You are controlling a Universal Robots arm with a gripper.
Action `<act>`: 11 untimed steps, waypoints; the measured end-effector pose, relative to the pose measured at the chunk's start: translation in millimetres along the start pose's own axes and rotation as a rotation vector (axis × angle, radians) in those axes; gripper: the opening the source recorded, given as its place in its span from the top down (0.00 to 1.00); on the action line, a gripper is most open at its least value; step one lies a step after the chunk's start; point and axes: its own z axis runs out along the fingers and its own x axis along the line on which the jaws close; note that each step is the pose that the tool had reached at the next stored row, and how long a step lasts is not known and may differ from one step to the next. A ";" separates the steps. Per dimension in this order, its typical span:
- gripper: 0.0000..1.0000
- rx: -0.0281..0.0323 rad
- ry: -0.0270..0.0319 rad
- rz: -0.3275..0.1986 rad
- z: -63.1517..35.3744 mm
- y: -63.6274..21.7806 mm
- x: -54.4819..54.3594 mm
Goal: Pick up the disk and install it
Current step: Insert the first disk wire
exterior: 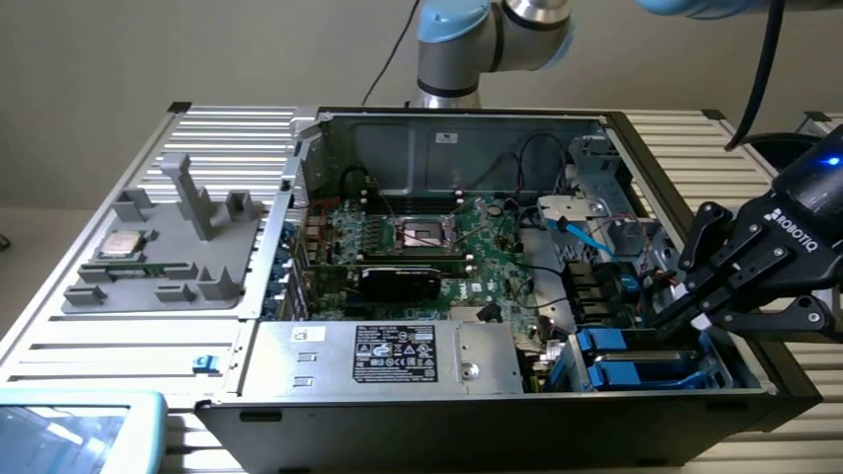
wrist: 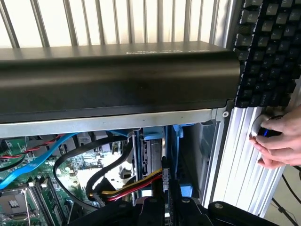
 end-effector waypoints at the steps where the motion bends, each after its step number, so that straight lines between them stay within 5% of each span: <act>1: 0.84 0.0000 0.0000 0.000 0.0 0.0 0.0; 11: 0.84 0.0120 0.0132 0.025 0.5 3.7 4.1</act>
